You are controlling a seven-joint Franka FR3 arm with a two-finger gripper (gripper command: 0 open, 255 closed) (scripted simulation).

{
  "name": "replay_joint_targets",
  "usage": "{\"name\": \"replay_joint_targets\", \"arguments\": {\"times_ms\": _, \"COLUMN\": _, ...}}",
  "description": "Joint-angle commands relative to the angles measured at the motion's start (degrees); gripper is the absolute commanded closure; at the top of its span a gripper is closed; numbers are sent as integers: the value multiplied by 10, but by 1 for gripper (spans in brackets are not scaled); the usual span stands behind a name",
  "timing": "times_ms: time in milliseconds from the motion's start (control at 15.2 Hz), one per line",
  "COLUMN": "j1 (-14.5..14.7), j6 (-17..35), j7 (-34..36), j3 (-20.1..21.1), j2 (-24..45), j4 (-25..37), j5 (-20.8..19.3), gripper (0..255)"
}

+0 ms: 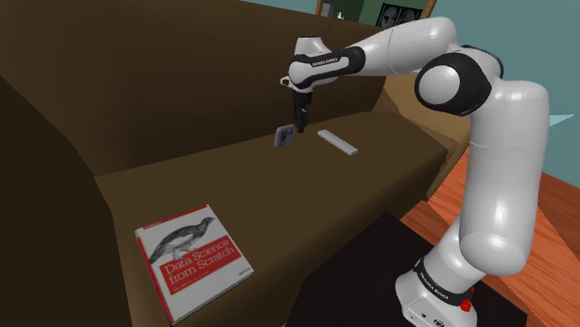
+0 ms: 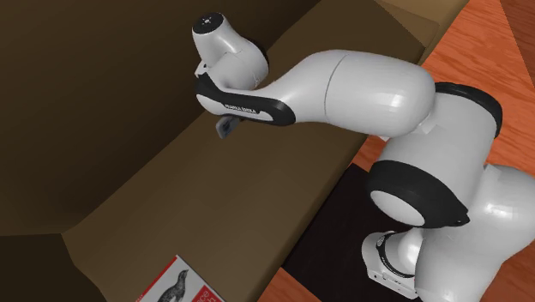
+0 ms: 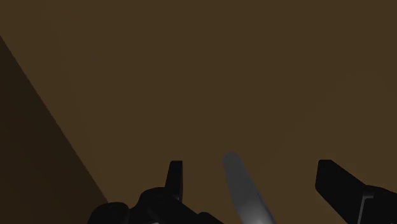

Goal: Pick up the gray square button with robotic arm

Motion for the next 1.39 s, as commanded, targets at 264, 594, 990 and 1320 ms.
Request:
{"name": "replay_joint_targets", "arguments": {"times_ms": 264, "j1": -1, "j6": 33, "j7": -2, "j3": 3, "j2": 24, "j4": -8, "j5": 3, "gripper": 0}}
{"name": "replay_joint_targets", "arguments": {"times_ms": 594, "j1": -1, "j6": 37, "j7": -1, "j3": 3, "j2": 26, "j4": -11, "j5": 3, "gripper": 255}}
{"name": "replay_joint_targets", "arguments": {"times_ms": 990, "j1": -1, "j6": 37, "j7": -1, "j3": 3, "j2": 25, "j4": -12, "j5": 3, "gripper": 255}}
{"name": "replay_joint_targets", "arguments": {"times_ms": 1320, "j1": -1, "j6": 17, "j7": -3, "j3": 2, "j2": 17, "j4": 0, "j5": 2, "gripper": 255}}
